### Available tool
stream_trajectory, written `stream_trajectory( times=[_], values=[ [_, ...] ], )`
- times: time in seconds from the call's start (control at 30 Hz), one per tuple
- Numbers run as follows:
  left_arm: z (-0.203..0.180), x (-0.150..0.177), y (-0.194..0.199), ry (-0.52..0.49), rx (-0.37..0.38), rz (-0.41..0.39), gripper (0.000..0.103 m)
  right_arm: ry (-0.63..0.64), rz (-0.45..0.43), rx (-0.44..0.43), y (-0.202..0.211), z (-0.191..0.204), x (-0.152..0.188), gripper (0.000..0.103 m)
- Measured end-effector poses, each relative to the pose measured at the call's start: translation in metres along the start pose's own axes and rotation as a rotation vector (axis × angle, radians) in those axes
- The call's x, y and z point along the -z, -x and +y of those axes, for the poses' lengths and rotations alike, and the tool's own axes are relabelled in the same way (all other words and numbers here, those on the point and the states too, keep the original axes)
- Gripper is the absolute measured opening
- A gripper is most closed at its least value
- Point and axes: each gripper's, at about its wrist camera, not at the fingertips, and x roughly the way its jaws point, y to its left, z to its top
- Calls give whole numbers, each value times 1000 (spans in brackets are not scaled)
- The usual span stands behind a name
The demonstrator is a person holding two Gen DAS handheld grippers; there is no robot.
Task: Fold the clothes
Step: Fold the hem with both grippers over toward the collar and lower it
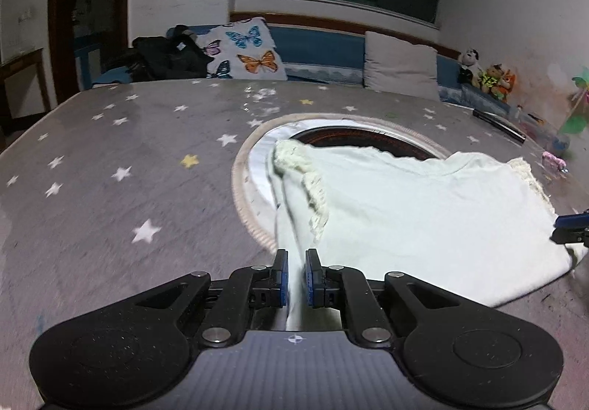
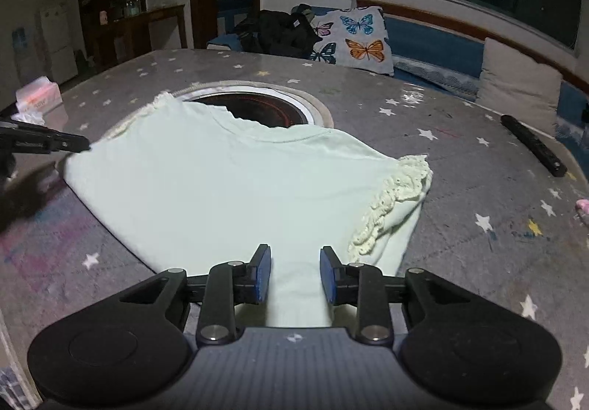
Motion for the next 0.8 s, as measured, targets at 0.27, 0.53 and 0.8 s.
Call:
stream_trajectory(
  times=[0.27, 0.53, 0.8],
  values=[
    [7, 8, 8, 60, -17, 8, 25, -96, -25, 48, 15, -10, 14, 36],
    [10, 11, 20, 125, 10, 3, 26, -302, -35, 31, 26, -34, 33, 37],
    [9, 16, 20, 130, 23, 21, 29, -345, -29, 20, 21, -32, 38, 37]
  ],
)
